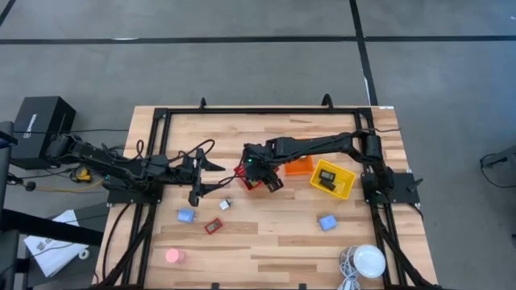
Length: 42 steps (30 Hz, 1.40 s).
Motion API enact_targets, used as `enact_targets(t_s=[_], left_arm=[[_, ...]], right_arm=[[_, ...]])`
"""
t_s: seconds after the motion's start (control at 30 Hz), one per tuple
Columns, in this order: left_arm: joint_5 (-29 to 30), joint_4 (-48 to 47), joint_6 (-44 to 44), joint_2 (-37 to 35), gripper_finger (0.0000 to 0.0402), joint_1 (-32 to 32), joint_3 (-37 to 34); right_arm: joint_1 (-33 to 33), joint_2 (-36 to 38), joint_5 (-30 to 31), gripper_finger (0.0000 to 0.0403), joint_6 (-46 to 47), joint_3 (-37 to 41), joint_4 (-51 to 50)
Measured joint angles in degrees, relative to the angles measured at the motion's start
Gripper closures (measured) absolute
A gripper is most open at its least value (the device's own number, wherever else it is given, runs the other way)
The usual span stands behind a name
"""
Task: Pick & Place Office items
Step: Adjust the green hourglass inside the red bin
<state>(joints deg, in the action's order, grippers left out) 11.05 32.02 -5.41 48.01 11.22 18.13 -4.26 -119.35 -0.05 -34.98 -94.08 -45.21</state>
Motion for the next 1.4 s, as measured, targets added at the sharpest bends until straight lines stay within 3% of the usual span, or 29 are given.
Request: enact_targets(t_s=[0.17, 0.87, 1.03, 1.23, 1.4], left_arm=[[0.0, 0.0, 0.0, 0.0, 0.0143, 0.0, 0.0], [0.0, 0.2, 0.0, 0.0, 0.0143, 0.0, 0.0], [0.0, 0.2, 0.0, 0.0, 0.0143, 0.0, 0.0], [0.0, 0.2, 0.0, 0.0, 0.0143, 0.0, 0.0], [0.0, 0.2, 0.0, 0.0, 0.0143, 0.0, 0.0]], right_arm=[[0.0, 0.0, 0.0, 0.0194, 0.0, 0.0, -1.3], [-2.9, 0.0, -0.4, 0.0234, -6.3, 1.3, -3.2], [-2.9, 0.0, -4.8, 0.0226, -9.8, 2.2, -1.6], [-2.9, 0.1, -4.7, 0.0205, -12.1, 3.1, -0.2], [-2.9, 0.1, -4.7, 0.0192, -19.8, 3.2, -0.2]])
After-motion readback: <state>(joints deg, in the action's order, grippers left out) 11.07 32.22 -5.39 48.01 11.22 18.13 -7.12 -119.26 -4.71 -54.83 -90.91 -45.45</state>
